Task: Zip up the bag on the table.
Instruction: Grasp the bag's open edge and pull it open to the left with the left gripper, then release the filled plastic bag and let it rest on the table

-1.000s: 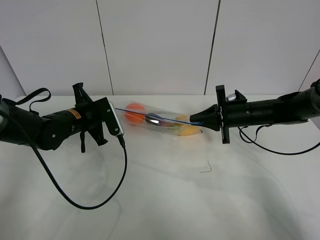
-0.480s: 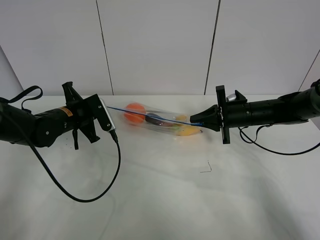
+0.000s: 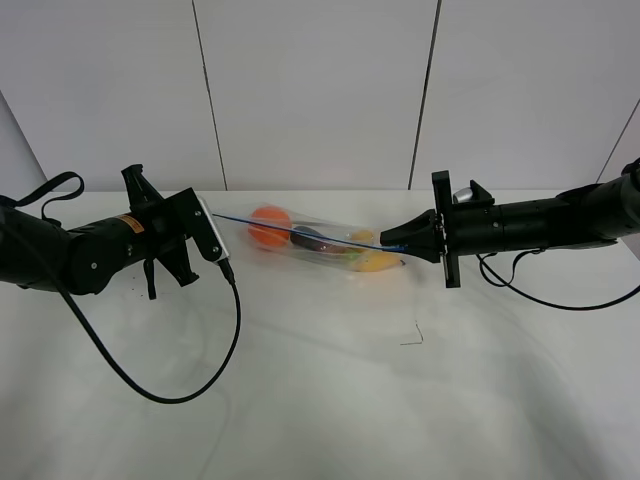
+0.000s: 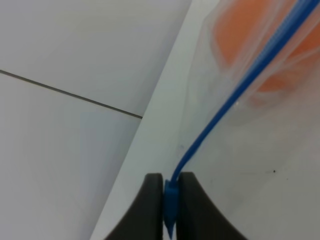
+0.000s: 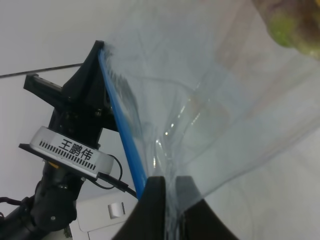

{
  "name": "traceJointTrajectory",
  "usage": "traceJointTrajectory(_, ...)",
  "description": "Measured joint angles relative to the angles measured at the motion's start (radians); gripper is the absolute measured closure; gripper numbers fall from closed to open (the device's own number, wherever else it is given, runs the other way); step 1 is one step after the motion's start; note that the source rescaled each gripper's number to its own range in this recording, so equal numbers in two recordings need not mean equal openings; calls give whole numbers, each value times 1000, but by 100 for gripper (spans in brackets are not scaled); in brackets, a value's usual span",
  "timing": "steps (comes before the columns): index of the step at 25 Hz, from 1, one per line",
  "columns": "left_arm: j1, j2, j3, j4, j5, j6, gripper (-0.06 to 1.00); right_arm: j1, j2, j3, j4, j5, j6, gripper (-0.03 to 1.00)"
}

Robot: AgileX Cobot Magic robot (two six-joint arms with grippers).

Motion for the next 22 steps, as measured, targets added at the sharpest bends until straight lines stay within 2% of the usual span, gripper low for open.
traceJointTrajectory(2,0,0,0,0,0,-5,94,0,0,0,0,0,0,97)
traceJointTrajectory(4,1,0,0,-4,-2,-34,87,0,0,0,0,0,0,97)
traceJointTrajectory(6,7,0,0,-21,-3,-80,71,0,0,0,-4,0,0,97)
traceJointTrajectory(9,12,0,0,-30,-4,-131,35,-1,0,0,-7,0,0,97)
traceJointTrajectory(12,12,0,0,-52,-4,-153,18,-1,0,0,-7,1,0,97)
traceJointTrajectory(17,22,0,0,-146,-4,-150,12,-2,0,0,-7,1,0,97)
traceJointTrajectory(22,86,0,0,-167,-4,-196,11,-2,0,0,-8,1,0,97)
